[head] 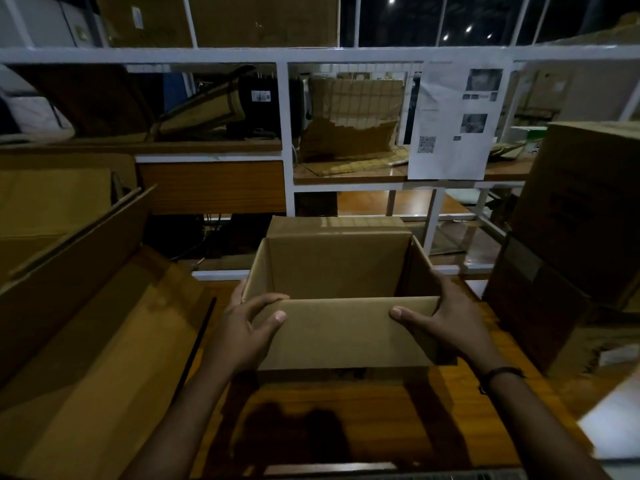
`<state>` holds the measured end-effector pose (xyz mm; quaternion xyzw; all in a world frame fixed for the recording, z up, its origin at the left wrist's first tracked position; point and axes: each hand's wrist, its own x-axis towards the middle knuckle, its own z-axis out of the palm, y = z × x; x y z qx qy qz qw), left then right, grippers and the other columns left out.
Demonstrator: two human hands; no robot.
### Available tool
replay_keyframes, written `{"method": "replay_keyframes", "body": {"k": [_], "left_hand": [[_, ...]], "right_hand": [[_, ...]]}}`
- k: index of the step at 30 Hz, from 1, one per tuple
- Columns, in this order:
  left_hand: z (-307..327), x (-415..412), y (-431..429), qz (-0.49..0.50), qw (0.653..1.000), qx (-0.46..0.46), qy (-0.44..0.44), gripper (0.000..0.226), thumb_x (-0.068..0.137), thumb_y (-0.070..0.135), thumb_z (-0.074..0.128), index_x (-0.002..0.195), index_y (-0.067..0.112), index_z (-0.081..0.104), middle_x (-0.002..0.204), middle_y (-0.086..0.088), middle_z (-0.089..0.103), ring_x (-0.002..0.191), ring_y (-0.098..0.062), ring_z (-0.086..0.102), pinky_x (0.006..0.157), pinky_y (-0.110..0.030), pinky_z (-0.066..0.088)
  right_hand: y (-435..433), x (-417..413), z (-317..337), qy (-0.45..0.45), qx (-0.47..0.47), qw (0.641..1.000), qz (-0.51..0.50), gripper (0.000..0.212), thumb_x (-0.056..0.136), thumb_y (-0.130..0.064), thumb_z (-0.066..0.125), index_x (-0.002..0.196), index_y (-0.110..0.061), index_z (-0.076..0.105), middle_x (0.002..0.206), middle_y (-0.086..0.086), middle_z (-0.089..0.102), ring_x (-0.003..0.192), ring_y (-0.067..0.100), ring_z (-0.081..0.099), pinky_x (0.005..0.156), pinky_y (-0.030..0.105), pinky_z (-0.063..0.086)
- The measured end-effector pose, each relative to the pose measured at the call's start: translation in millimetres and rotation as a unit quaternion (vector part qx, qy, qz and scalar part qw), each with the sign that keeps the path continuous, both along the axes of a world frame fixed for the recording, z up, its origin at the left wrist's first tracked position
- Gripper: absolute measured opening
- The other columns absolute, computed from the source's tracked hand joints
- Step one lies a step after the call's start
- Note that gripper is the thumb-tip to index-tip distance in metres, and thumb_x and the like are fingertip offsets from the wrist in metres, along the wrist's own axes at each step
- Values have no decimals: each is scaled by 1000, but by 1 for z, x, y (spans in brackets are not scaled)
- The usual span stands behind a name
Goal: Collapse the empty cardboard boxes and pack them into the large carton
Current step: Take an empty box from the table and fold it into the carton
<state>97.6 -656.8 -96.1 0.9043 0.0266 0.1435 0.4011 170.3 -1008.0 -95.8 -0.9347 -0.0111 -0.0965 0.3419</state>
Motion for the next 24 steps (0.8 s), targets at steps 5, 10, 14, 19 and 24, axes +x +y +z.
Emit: {"method": "replay_keyframes", "body": {"k": [5,10,14,19,24], "left_hand": [[-6,-9,10,1,996,-47,-73,24,101,50,55,122,59,64,167,7,26,149,-7,27,105,-43,44],[-24,-33,26,178,936,-129,-274,31,105,40,46,116,25,70,130,-1,63,120,-16,57,85,-21,49],[-48,-34,20,198,946,-164,-197,12,102,27,60,113,29,64,122,-2,63,108,-22,60,72,-31,51],[-47,-28,-4,112,959,-157,-206,23,95,25,72,110,32,57,128,2,55,111,-5,56,85,-34,52],[-50,-24,-17,113,968,-126,-183,33,94,23,71,117,40,53,142,0,47,121,-17,55,87,-29,53]], "right_hand": [[-27,-20,-15,-96,234,967,21,36,98,-56,50,130,-40,55,138,8,57,105,3,62,83,41,56],[-61,-43,-45,-280,213,936,-27,34,95,-26,64,122,-45,56,132,-2,56,123,22,55,103,39,48],[-38,-52,-59,-223,193,956,6,67,79,-15,84,135,-24,49,134,-4,49,115,-1,51,89,23,45],[3,-32,-35,-245,293,922,-60,66,85,-46,75,138,-24,43,132,-2,47,113,3,52,87,23,49],[17,4,-17,-252,262,920,-148,81,81,-64,70,140,-16,42,134,14,42,116,21,47,82,28,50]]}}
